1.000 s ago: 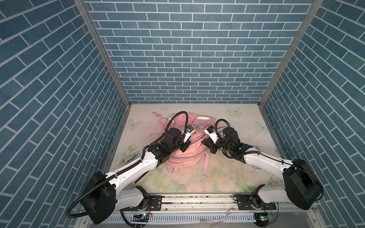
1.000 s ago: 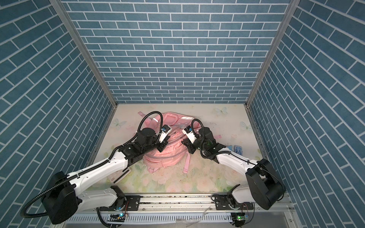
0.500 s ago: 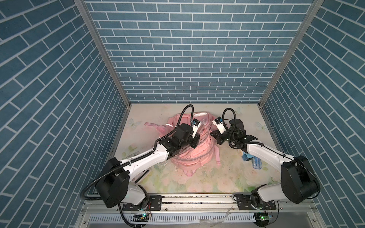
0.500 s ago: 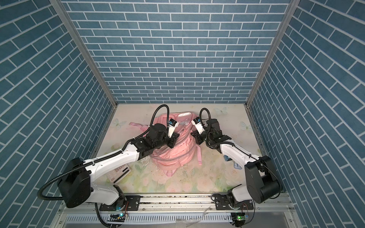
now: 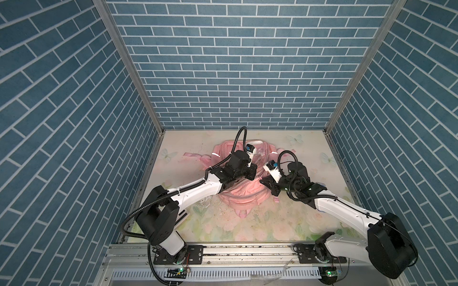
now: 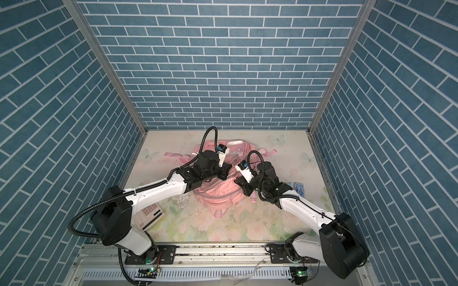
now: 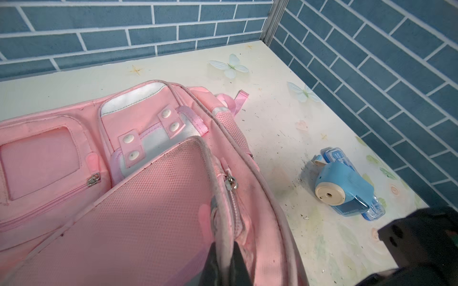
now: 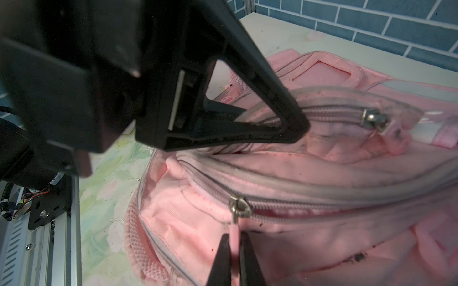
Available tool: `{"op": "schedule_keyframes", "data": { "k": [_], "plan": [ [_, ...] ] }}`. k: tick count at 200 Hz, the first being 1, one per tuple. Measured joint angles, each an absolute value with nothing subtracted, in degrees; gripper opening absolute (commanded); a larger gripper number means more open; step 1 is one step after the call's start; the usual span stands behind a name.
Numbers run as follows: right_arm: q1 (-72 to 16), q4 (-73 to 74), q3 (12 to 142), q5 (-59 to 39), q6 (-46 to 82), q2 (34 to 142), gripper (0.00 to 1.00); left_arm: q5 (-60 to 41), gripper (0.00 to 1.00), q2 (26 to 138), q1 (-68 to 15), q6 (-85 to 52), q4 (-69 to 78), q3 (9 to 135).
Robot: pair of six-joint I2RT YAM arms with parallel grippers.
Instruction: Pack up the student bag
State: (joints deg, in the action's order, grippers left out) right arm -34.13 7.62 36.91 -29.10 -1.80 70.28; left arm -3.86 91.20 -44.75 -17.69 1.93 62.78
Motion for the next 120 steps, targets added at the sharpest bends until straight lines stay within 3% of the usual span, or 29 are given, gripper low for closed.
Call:
{"op": "schedule_keyframes", "data": {
  "k": [10,18,41,120],
  "plan": [
    [-34.13,8.45,36.60,-28.91,-1.52,70.26,0.00,-3.81,0.37,91.20,-44.71,-16.43,1.54,62.98],
    [-34.15,8.82,36.23,-28.71,-1.26,70.19,0.00,-3.92,0.48,91.15,-44.56,-15.44,1.58,63.24],
    [-34.13,9.45,34.48,-28.49,-0.30,69.67,0.00,-4.54,0.63,89.03,-42.96,-10.17,0.32,63.26],
    [-32.45,8.84,33.85,-28.51,0.19,67.88,0.00,-8.49,0.69,77.58,-37.47,16.36,-11.05,53.28]
  ]
}}
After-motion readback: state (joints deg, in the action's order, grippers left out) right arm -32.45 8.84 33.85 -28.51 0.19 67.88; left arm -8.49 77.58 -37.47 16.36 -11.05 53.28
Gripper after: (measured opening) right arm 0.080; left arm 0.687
